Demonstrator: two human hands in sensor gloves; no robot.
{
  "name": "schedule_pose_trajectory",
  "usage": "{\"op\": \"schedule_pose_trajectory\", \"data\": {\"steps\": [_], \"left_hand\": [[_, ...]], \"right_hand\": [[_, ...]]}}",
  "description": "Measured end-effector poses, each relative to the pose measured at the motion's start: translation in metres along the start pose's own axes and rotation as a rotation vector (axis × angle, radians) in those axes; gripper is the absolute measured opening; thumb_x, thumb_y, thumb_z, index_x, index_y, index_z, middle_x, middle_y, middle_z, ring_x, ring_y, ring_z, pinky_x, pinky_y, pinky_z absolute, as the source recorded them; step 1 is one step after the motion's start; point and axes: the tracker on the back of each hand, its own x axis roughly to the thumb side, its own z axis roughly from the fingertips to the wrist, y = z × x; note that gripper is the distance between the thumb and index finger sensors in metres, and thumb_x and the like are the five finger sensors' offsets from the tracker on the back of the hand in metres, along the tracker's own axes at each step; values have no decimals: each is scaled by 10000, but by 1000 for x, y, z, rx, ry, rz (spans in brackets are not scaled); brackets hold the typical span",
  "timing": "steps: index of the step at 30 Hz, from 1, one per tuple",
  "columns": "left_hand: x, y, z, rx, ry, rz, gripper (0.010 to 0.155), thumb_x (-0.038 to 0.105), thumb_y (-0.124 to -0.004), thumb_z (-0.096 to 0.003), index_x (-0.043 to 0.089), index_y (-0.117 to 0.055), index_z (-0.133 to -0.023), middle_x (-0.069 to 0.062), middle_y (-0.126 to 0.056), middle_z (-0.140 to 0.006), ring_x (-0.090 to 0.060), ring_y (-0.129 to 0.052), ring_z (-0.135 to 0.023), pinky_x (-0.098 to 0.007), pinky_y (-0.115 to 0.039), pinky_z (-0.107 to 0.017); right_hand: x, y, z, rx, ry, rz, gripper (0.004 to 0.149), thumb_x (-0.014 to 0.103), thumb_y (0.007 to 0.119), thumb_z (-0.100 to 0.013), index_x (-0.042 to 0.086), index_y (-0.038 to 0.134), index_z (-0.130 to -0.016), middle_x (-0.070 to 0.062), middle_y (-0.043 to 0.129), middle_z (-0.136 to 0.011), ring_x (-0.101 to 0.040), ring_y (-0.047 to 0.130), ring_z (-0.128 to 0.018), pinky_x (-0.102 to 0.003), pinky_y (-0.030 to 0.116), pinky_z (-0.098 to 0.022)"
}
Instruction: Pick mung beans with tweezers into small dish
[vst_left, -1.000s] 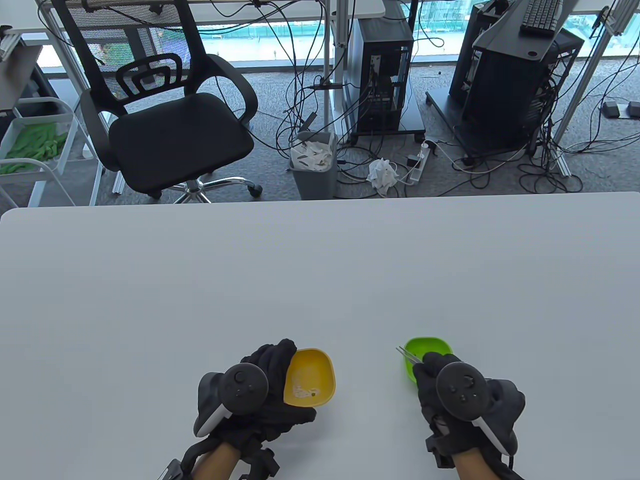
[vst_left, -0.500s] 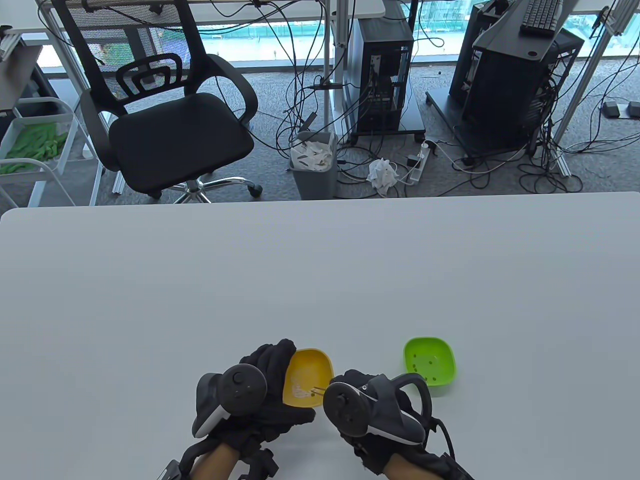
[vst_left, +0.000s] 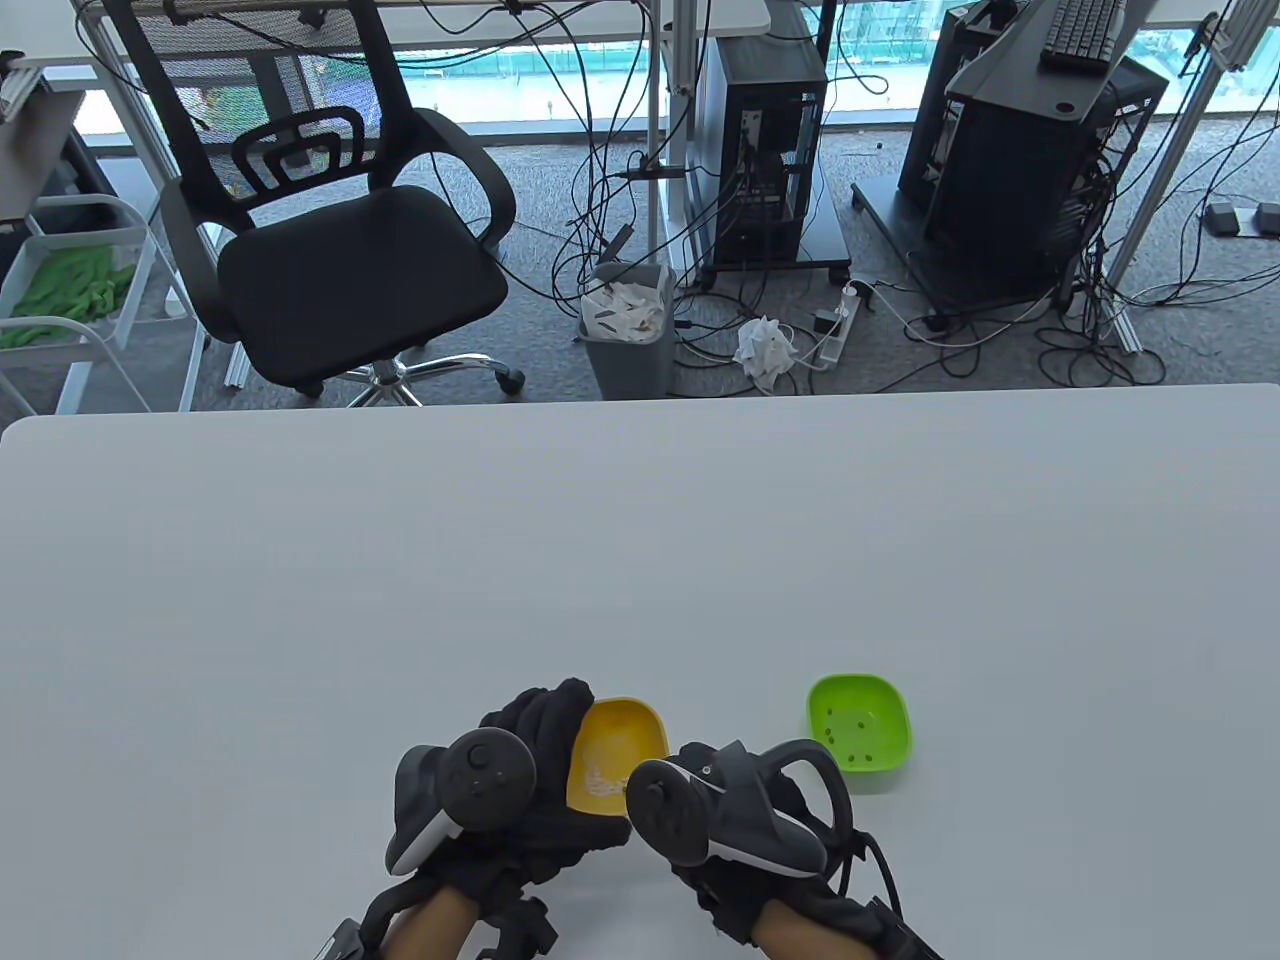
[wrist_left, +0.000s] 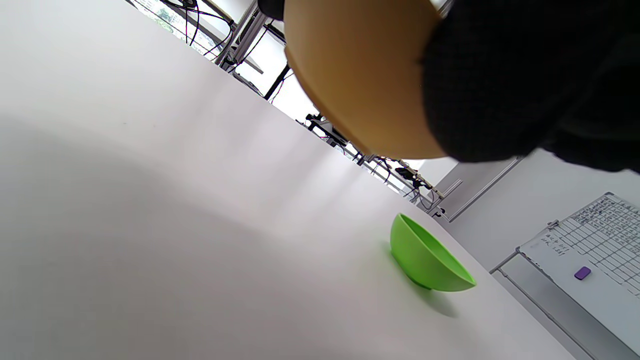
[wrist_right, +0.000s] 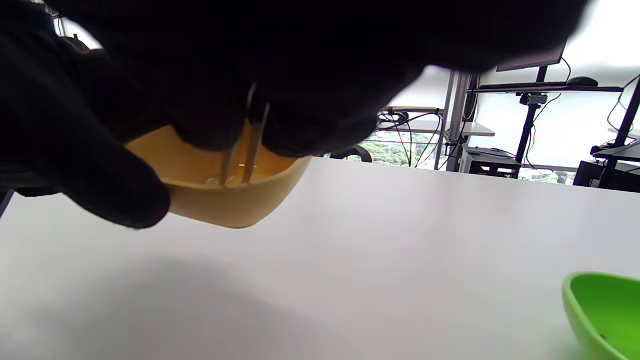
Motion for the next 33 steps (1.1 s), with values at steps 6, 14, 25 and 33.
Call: {"op": "schedule_pose_trajectory", "data": {"steps": [6, 14, 25, 33], "left_hand": [[1, -1, 0, -4, -2, -3, 1218, 615, -995, -312, 185, -228, -1154, -93, -354, -1196, -440, -302, -1135, -688, -218, -771], [1, 0, 0, -1, -2, 3, 1216, 617, -993, -314, 185, -226, -1154, -90, -352, -1196, -441, -302, -1134, -688, -219, -771], [-1, 2, 1, 13, 1, 16, 1213, 617, -990, -319, 183, -224, -1154, -91, -351, -1196, -442, -303, -1133, -688, -220, -770], [-2, 1, 2, 12, 9, 14, 1213, 617, -990, -319, 183, -223, -1153, -91, -350, -1196, -442, -303, -1133, -688, -220, -770]], "right_hand": [[1, 1, -2, 13, 2, -8, 350, 315, 892, -463, 67, 967, -699, -152, 974, -527, -91, 926, -247, -301, 864, -178], [-5, -3, 4, -43, 3, -42, 344, 311, 888, -459, 69, 972, -688, -150, 976, -517, -86, 925, -239, -296, 864, -170], [-134, -28, 67, -379, 467, -245, 344, 306, 890, -459, 57, 972, -682, -155, 976, -503, -83, 922, -227, -293, 861, -159], [-183, 26, 74, -318, 620, -280, 346, 310, 886, -459, 59, 969, -682, -152, 976, -500, -79, 922, -225, -290, 863, -156]]}}
